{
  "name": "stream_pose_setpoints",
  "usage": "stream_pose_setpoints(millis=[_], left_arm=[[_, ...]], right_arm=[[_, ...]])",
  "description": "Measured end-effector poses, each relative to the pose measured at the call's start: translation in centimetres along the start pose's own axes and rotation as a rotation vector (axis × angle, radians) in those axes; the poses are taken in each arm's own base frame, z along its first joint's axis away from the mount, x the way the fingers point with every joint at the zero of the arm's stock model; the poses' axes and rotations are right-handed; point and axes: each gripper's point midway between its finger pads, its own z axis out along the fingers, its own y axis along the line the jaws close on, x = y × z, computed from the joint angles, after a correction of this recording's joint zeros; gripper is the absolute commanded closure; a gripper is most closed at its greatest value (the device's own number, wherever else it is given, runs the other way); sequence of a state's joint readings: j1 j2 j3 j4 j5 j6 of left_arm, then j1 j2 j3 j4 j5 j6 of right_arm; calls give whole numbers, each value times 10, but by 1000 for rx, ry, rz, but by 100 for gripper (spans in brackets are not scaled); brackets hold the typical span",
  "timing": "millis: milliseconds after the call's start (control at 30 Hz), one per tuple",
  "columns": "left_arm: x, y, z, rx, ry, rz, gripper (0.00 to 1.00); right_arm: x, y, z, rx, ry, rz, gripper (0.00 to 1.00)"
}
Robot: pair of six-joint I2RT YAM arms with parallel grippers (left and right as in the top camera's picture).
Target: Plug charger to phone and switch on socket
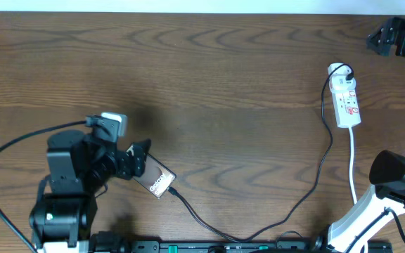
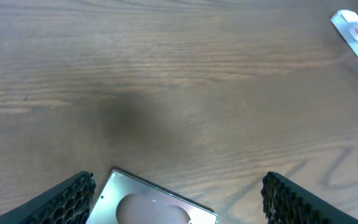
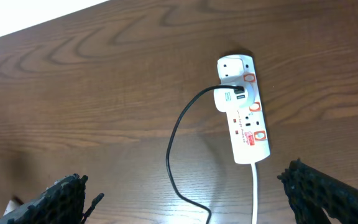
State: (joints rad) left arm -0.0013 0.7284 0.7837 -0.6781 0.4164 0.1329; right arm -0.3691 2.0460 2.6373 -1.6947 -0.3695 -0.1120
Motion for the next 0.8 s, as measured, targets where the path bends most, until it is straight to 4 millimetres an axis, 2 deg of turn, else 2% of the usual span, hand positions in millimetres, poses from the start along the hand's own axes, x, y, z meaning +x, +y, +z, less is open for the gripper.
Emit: stream_pose_setpoints(millis=[67,233,533,667,800], left_arm=[[5,-10,-3,9,-5,39,14],[12,-16,-5,-2,-77,104,14],[-10,-5,1,-62,-531,217,14],[-7,0,3,-82,-678,249,14],[3,8,7,-110,-729,253,14]], right_arm=[[0,0,0,0,0,0,1],[0,0,0,-1,0,0,1],[0,0,0,-1,0,0,1],[0,0,0,-2,0,0,1],[0,0,0,-2,0,0,1]])
